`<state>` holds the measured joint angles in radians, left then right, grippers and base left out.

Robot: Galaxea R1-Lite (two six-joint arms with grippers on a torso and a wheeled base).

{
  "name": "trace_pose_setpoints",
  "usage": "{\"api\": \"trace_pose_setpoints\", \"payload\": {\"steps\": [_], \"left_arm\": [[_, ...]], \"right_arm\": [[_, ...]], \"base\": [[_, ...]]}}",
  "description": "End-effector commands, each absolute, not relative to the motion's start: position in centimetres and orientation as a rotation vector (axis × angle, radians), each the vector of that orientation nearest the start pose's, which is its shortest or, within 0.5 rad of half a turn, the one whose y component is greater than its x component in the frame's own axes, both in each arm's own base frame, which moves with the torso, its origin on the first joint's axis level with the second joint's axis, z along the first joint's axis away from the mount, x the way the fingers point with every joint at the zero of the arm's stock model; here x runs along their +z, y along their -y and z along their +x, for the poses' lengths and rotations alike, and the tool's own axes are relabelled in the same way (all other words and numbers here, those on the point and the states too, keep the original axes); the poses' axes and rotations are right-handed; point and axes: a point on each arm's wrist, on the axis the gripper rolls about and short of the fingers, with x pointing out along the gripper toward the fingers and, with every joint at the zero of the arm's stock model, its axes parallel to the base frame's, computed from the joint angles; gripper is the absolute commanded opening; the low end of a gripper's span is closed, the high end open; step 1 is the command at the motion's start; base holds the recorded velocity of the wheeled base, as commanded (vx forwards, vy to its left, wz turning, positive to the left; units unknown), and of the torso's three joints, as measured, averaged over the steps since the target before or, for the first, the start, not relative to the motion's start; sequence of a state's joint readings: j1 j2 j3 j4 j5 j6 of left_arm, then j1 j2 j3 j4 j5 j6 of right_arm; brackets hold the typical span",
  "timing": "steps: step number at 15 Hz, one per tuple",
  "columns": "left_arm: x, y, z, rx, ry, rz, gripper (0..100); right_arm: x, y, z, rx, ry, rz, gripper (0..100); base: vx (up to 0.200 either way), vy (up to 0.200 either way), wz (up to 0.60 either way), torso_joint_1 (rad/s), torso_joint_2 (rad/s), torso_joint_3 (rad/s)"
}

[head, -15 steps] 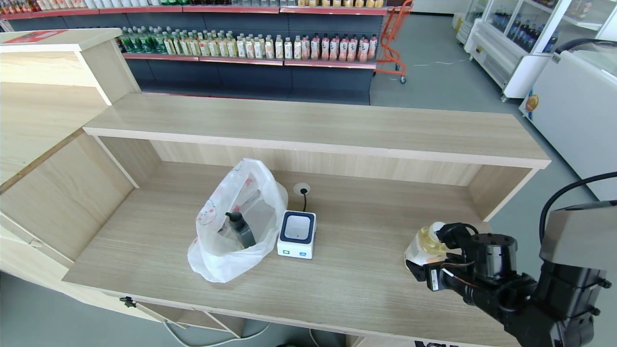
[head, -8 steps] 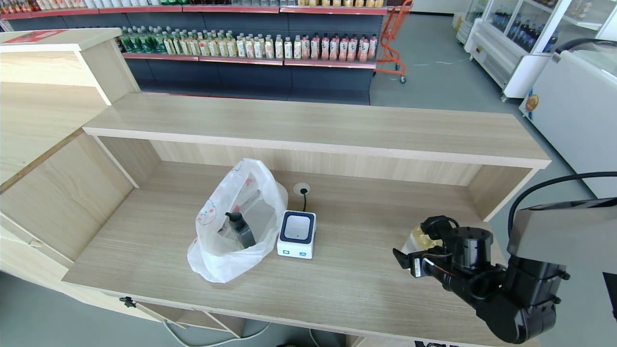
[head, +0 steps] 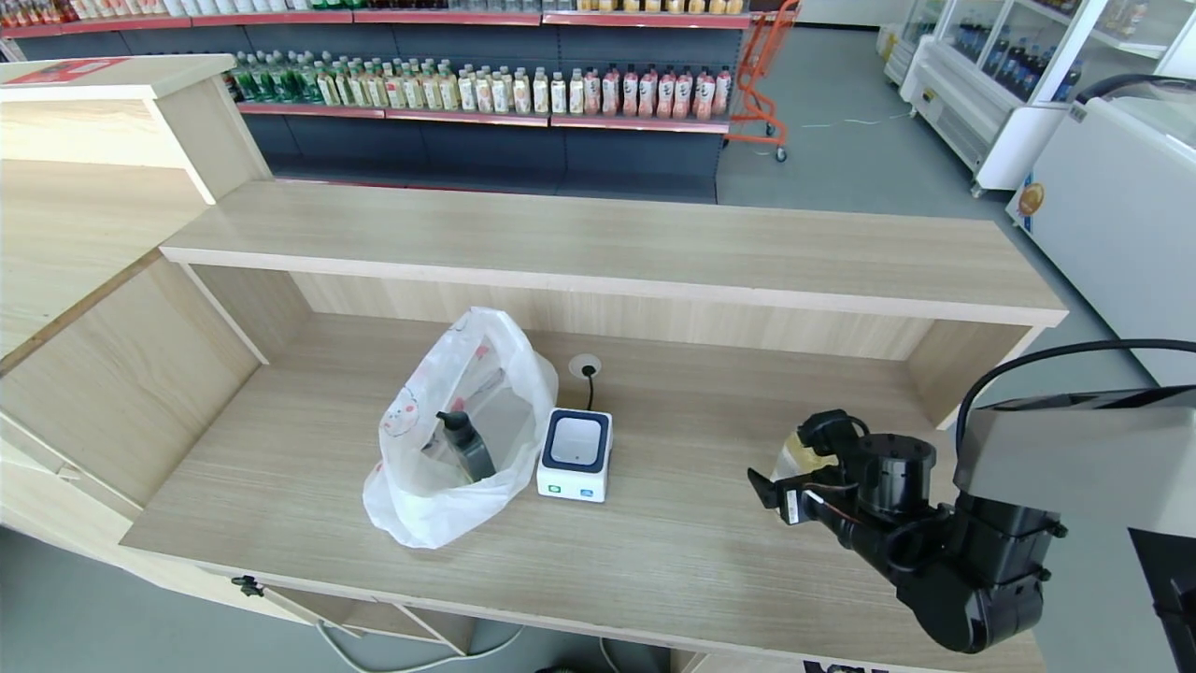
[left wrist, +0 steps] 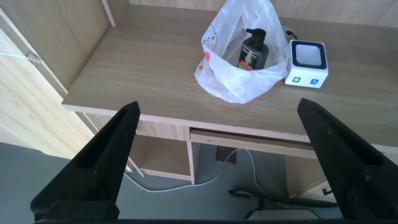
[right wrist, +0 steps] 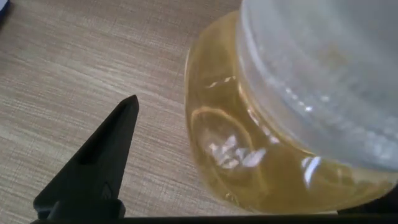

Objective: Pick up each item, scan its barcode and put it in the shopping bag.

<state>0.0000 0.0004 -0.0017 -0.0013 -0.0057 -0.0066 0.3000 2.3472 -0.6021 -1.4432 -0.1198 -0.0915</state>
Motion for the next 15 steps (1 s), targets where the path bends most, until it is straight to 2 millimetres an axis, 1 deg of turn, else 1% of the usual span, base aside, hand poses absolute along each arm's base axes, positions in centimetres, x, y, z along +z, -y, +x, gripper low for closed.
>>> {"api": "trace_pose_setpoints", "payload": {"steps": [1,6,7,10,12,13,15], "left_arm": [[7.6,0.0,-2.3,-0.006,0.003,-0.008,100],[7.6,0.0,-2.3,-0.006,0.003,-0.006,100],[7.6,0.0,-2.3,-0.006,0.003,-0.006,100],[7.6,0.0,-2.3,-0.006,0.003,-0.006,100],[7.6,0.0,-2.3,-0.006,0.003,-0.006,100],[7.6,0.0,-2.3,-0.006,0.003,-0.008,100],[7.6,0.0,-2.3,-0.006,0.003,-0.006,100]], "right_arm": [[-0.3,-10.3,34.1,0.194,-0.280,-0.157,0],[0.3,-10.7,35.7,0.201,-0.212,-0.245,0],[-0.1,-10.8,36.1,0.204,-0.209,-0.287,0],[-0.6,-10.4,35.6,0.205,-0.226,-0.325,0],[0.2,-10.4,35.5,0.210,-0.195,-0.308,0],[1.2,-10.2,34.9,0.225,-0.189,-0.266,0],[3.9,-10.0,33.5,0.292,-0.181,-0.128,0]], "base": [[0.000,0.000,0.00,0.000,0.00,0.000],[0.000,0.000,0.00,0.000,0.00,0.000],[0.000,0.000,0.00,0.000,0.00,0.000],[0.000,0.000,0.00,0.000,0.00,0.000],[0.000,0.000,0.00,0.000,0.00,0.000],[0.000,0.000,0.00,0.000,0.00,0.000],[0.000,0.000,0.00,0.000,0.00,0.000]]}}
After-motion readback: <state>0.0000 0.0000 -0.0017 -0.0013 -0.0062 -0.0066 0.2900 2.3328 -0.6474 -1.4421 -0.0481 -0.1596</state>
